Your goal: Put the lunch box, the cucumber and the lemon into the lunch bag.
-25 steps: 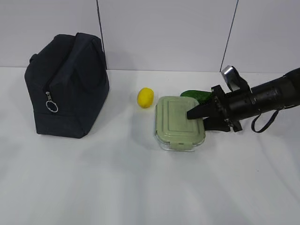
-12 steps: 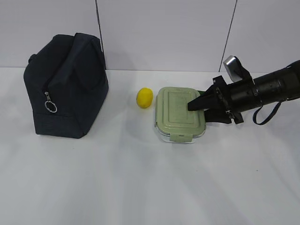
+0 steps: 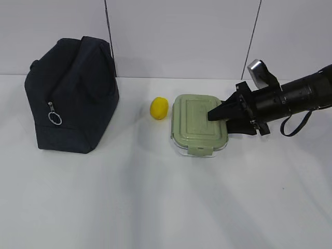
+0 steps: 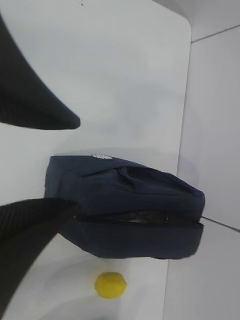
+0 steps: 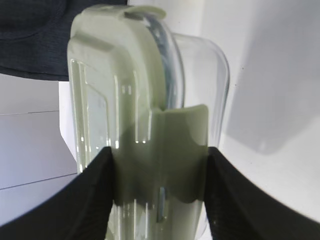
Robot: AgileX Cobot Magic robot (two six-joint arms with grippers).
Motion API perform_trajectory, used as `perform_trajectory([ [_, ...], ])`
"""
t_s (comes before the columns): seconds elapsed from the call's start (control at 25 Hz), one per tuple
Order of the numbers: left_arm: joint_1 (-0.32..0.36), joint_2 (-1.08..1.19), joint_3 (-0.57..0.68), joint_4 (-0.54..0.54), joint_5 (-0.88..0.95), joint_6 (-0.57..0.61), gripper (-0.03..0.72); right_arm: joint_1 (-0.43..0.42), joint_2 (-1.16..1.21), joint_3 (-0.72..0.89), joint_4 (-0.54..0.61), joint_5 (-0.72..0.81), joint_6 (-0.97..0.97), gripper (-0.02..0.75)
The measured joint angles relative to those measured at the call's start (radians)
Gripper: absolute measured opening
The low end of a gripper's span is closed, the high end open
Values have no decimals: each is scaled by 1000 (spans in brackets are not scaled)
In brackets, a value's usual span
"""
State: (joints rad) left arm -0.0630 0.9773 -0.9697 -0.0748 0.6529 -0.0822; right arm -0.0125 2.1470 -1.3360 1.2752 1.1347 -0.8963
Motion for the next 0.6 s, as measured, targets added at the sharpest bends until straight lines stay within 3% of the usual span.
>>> perform_trajectory([
  [0.44,3,224,-155,-87,-37,0,320,0,-26,0,-8,0,2,401],
  [0.6,104,297,-235,-161,-37,10,320,0,-32,0,-8,0,6,401],
])
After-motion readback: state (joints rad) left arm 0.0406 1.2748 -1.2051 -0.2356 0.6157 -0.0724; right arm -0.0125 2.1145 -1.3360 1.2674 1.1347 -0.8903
